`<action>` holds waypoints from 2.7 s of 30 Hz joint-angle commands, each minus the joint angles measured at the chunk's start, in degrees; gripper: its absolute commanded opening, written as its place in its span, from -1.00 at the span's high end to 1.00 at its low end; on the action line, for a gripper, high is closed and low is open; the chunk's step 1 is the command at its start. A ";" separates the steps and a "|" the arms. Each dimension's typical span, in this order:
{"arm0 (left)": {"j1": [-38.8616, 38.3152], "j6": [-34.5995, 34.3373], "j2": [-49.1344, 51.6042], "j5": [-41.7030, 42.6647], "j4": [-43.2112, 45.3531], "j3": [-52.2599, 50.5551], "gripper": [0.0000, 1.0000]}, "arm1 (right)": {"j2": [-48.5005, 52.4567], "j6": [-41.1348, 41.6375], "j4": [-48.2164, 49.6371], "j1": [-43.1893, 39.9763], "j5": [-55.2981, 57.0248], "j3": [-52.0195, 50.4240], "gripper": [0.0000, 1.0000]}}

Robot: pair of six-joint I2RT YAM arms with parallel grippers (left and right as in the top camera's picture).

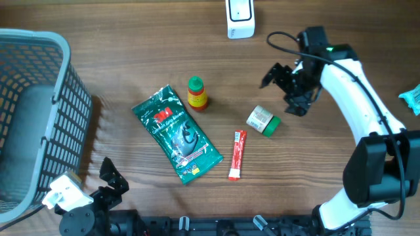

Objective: Scan the item barcode

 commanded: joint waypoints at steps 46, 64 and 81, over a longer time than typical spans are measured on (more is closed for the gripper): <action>-0.37 -0.52 -0.42 0.26 0.24 -0.09 -1.00 | 4.22 -35.87 6.73 19.71 11.41 -5.86 -0.99; -0.37 -0.52 -0.42 0.26 0.24 -0.11 -1.00 | 4.22 -23.82 3.80 21.55 8.72 -5.75 -0.99; -0.37 -0.52 -0.42 0.26 0.24 -0.09 -1.00 | 4.20 10.91 -7.58 26.14 17.84 4.33 -0.99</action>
